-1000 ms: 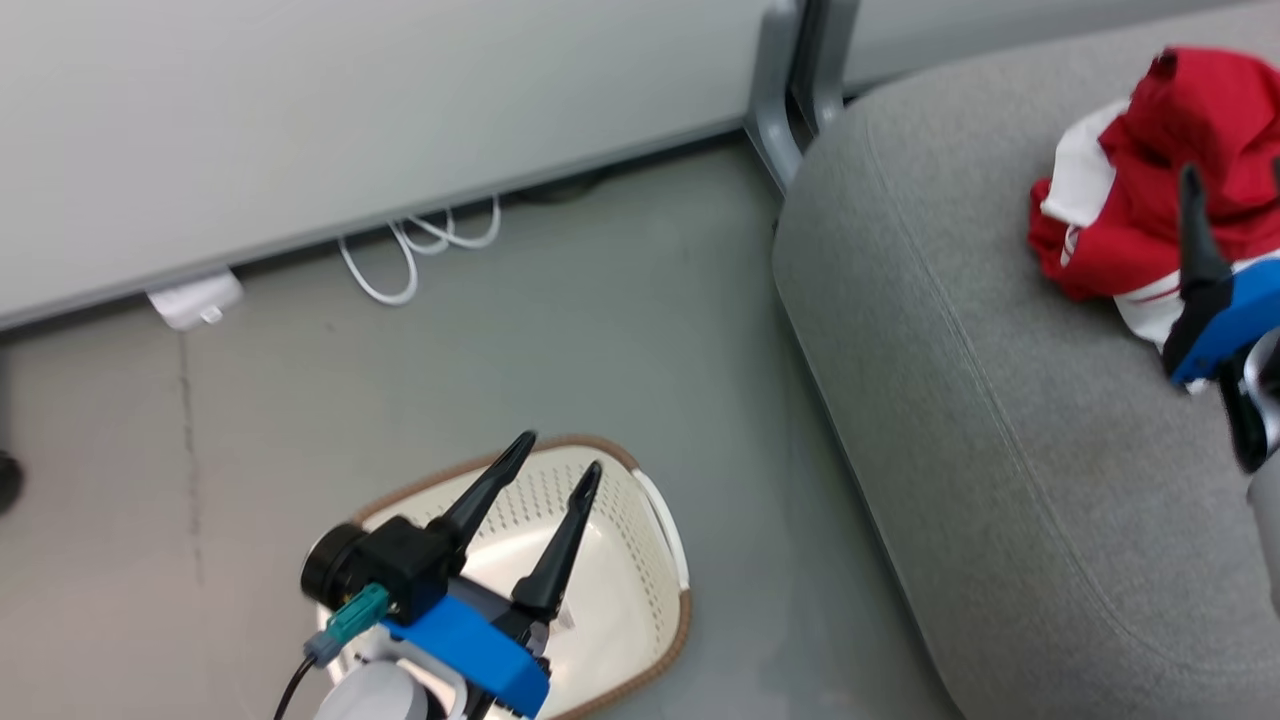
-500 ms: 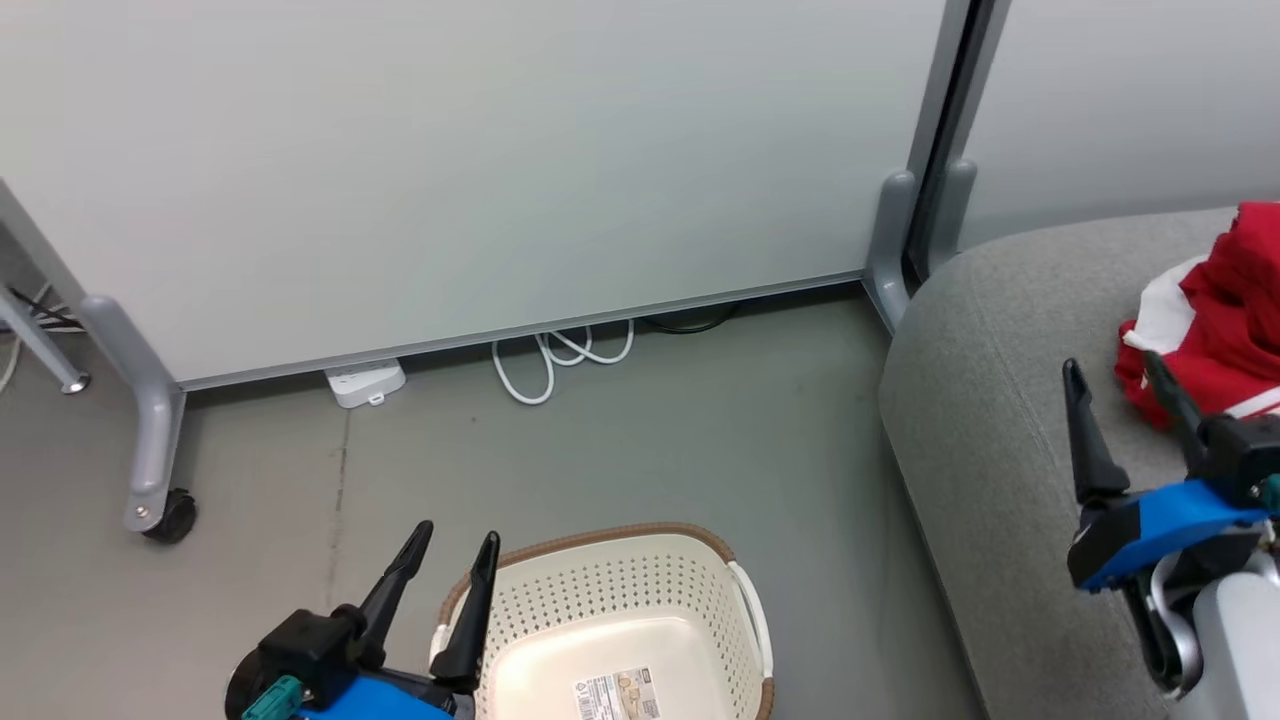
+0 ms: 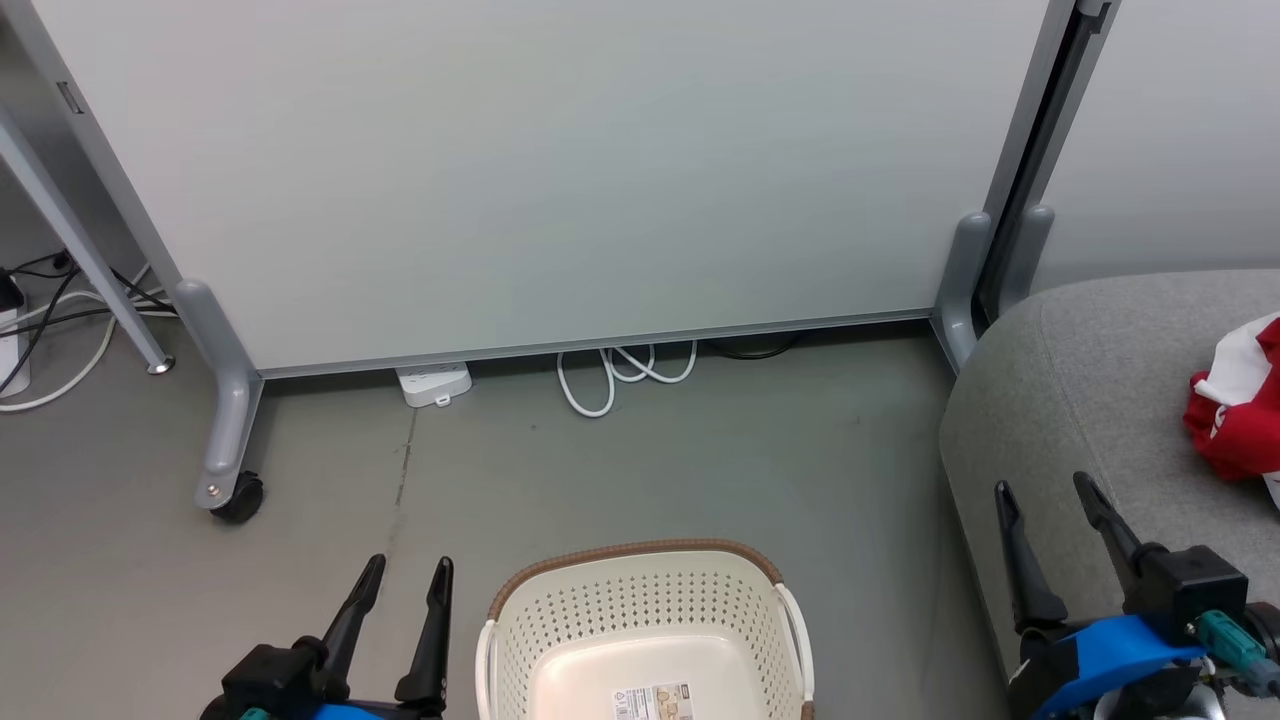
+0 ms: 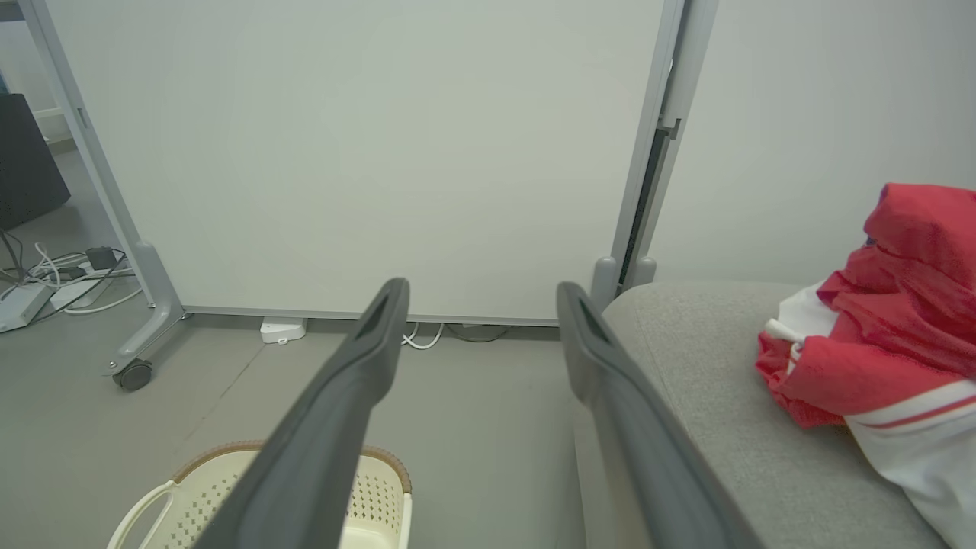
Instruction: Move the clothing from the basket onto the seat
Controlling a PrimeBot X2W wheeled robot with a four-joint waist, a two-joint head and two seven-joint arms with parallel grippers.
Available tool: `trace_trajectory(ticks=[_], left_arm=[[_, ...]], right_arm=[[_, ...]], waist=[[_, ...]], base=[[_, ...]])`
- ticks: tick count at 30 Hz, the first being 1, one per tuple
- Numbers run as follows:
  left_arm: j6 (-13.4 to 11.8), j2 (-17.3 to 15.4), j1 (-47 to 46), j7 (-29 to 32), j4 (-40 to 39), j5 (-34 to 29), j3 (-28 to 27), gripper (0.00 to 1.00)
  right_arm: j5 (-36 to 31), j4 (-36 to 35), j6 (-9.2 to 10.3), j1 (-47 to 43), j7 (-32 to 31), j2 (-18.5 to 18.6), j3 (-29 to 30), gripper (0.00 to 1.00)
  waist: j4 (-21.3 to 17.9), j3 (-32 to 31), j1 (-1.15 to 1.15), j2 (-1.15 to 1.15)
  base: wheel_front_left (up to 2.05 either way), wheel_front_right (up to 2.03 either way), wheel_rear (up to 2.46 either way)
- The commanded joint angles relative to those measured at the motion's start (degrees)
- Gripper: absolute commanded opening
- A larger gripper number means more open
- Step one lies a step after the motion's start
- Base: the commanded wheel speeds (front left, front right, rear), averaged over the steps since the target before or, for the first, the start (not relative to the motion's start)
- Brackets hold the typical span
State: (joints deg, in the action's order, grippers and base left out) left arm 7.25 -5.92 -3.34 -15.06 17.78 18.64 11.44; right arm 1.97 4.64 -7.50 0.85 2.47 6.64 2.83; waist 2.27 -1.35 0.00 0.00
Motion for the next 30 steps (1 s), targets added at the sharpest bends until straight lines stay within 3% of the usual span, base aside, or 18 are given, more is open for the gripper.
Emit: trace_trajectory(ticks=[1, 9, 28, 29, 30], left_arm=[[0.2, 0.0, 0.7, -0.2, 0.0, -0.1, -0.5, 1.00], [0.3, 0.0, 1.6, -0.2, 0.6, -0.7, -2.7, 1.00], [0.3, -0.2, 1.7, -0.2, 1.2, -0.2, -1.3, 1.00], [0.1, 0.2, 1.1, 0.0, 1.1, -0.3, -1.4, 0.00], [0.0, 0.3, 1.2, 0.1, 1.5, -0.2, -1.4, 0.00]], right_arm=[[-0.2, -0.5, 0.02, -1.1, -0.1, -0.4, 0.1, 1.00], [-1.4, -3.0, 0.02, -4.3, -1.2, -2.5, 0.3, 1.00], [-1.0, -3.4, 0.02, -5.4, -1.7, -3.7, 0.1, 1.00], [-0.9, -3.2, 0.00, -4.6, -1.7, -3.5, 0.1, 0.00], [-0.8, -2.7, 0.00, -4.6, -1.7, -3.5, 0.1, 0.00]], waist=[[0.2, -0.1, 0.00, 0.00], [0.1, -0.8, 0.00, 0.00], [0.3, -0.8, 0.00, 0.00], [0.3, -0.8, 0.00, 0.00], [0.3, -0.8, 0.00, 0.00]], base=[[0.00, 0.00, 0.00], [0.00, 0.00, 0.00], [0.00, 0.00, 0.00], [0.00, 0.00, 0.00], [0.00, 0.00, 0.00]])
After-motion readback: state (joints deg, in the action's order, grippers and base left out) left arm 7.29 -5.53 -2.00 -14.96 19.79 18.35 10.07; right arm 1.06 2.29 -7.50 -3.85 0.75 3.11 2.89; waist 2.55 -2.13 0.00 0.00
